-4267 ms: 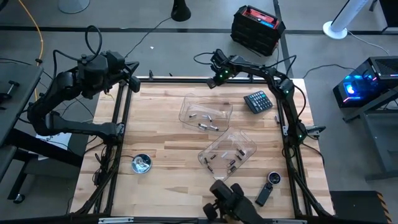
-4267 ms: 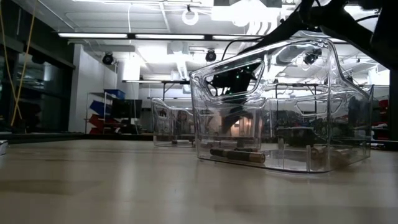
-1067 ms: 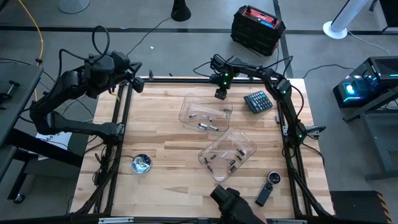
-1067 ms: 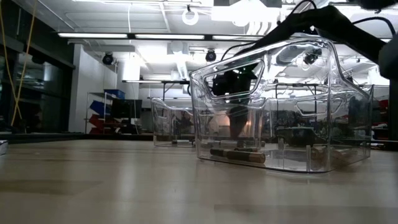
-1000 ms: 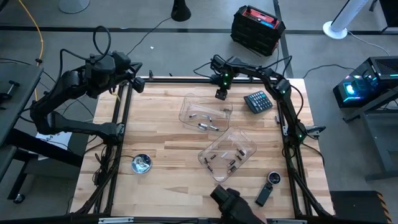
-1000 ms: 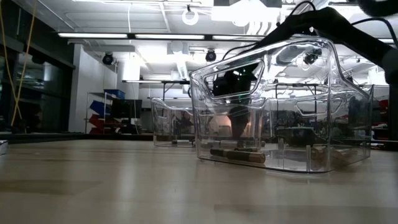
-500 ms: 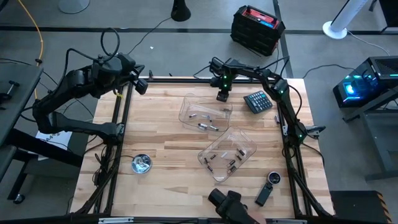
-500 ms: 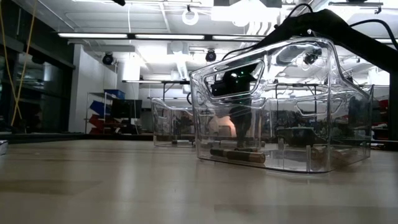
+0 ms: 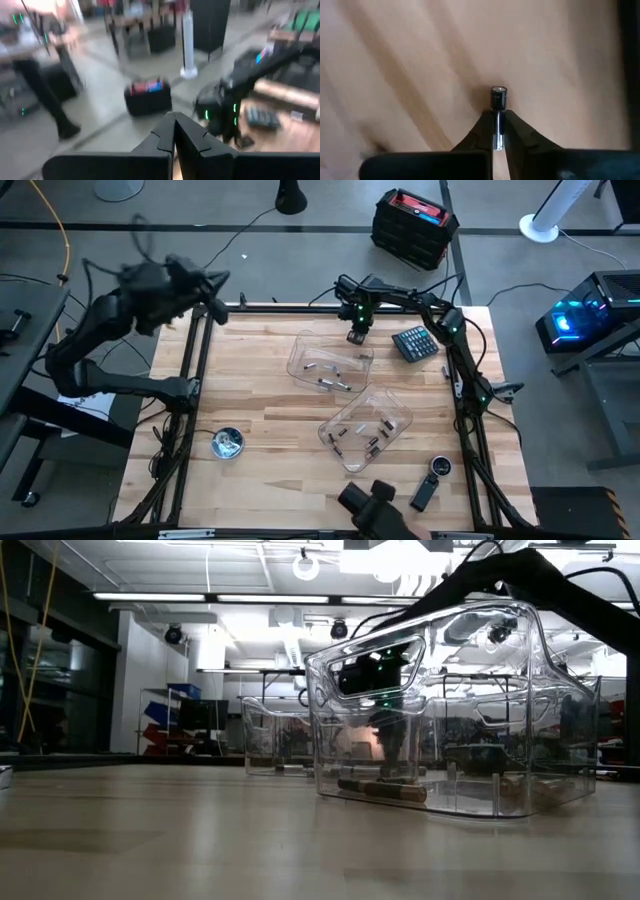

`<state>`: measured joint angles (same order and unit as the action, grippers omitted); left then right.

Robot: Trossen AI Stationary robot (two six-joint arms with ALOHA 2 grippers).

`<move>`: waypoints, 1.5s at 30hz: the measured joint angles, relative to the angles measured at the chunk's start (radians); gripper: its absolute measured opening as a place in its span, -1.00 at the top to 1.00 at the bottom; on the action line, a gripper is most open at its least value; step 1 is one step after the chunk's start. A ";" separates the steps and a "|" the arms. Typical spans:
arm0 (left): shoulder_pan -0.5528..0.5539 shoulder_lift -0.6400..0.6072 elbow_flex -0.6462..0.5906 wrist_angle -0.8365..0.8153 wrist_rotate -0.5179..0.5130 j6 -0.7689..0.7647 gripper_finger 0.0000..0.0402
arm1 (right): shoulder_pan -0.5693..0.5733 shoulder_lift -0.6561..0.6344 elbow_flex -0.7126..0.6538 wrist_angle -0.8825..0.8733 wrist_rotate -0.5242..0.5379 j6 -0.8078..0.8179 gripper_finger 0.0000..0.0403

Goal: Sort batteries
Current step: Put the silver battery into the top transparent bin, then adjust the top transparent bin

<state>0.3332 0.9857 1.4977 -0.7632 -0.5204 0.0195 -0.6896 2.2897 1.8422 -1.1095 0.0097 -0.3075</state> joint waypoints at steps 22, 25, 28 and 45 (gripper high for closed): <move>0.070 0.088 0.000 0.062 0.166 0.090 1.00 | 0.335 -0.347 0.007 -0.148 -0.421 0.093 0.86; 0.090 0.114 0.000 0.081 0.220 0.090 1.00 | 0.401 -0.341 0.006 -0.148 -0.324 0.098 0.69; 0.108 0.142 0.000 0.090 0.278 0.100 1.00 | 0.428 -0.343 0.006 -0.149 -0.228 0.132 0.47; 0.140 0.214 -0.180 0.263 0.496 0.034 1.00 | 0.236 -0.682 -0.303 -0.193 -0.130 0.250 0.06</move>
<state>0.4732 1.2002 1.3179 -0.4998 -0.0249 0.0532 -0.4541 1.6077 1.5390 -1.3023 -0.1203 -0.0570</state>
